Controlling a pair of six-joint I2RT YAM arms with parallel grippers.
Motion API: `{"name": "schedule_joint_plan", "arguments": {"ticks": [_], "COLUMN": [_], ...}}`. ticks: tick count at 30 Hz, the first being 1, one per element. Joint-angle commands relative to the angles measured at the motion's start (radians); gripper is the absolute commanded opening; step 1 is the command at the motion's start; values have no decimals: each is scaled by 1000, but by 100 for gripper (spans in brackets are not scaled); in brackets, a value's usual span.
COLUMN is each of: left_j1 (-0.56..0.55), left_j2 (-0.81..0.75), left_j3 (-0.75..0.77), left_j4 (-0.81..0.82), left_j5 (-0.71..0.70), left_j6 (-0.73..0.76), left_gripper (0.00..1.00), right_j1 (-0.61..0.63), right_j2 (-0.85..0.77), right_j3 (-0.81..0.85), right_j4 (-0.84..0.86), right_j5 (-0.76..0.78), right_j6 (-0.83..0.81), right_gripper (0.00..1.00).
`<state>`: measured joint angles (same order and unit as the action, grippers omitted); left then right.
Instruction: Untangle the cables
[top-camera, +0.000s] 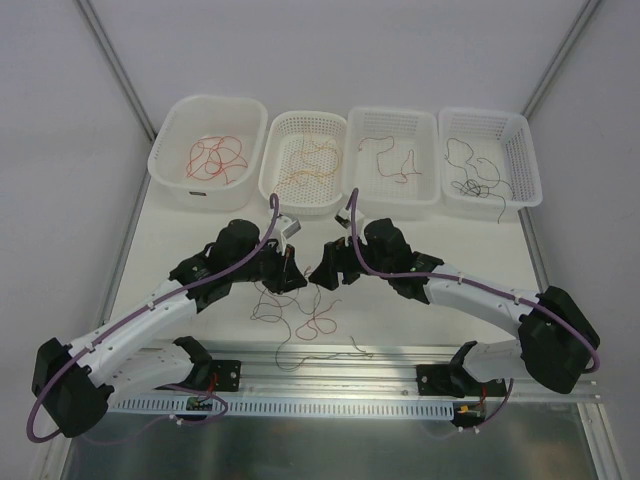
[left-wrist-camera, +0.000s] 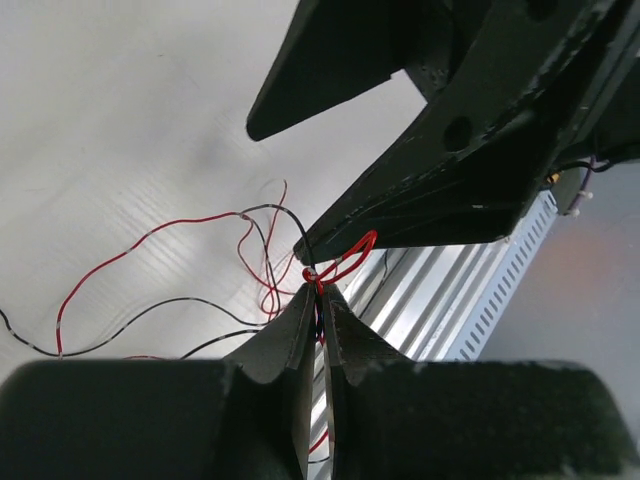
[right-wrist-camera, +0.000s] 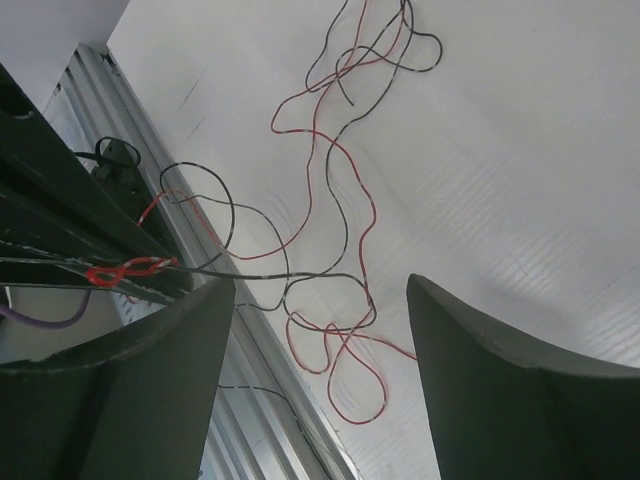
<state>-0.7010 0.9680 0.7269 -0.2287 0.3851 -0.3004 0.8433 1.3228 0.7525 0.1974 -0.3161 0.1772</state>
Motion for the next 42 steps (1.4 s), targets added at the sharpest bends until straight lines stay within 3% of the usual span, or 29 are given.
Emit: {"name": "schedule_joint_plan", "arguments": {"ticks": [1,6,10,14,15,18,20,27,29,33,39,42], "left_j1": [-6,-6,-6,-6,-6,-6,-6,-6,-5,-5,-5,-6], "left_j2": [-31,-26,-18,-18,-17,-28,-41,-83,-77,-51,-11,-2], "left_j3": [49,60,65,71,71,68,63,34,37,68,129,153], "left_j4": [40,42,40,42,42,42,42,40,40,35,31,32], "left_j5": [119,175,196,202,205,209,199,169,178,213,258,273], "left_j6": [61,67,66,66,66,64,64,66,66,66,57,52], "left_gripper": [4,3,3,3,3,2,2,1,1,1,0,1], "right_j1": [7,7,7,7,7,5,4,-12,-7,5,20,20], "right_j2": [-24,-25,-20,-22,-22,-30,-40,-74,-92,-131,-139,-120], "right_j3": [-4,-7,-12,-16,-21,-28,-38,-56,-61,-58,-45,-47], "right_j4": [74,109,129,138,143,142,140,90,77,17,13,65], "right_j5": [-98,-144,-158,-164,-164,-164,-156,-144,-149,-121,-77,-109], "right_j6": [-61,-76,-81,-81,-82,-85,-85,-123,-156,-238,-301,-300], "right_gripper": [74,73,63,39,28,8,1,1,9,40,56,57]}}
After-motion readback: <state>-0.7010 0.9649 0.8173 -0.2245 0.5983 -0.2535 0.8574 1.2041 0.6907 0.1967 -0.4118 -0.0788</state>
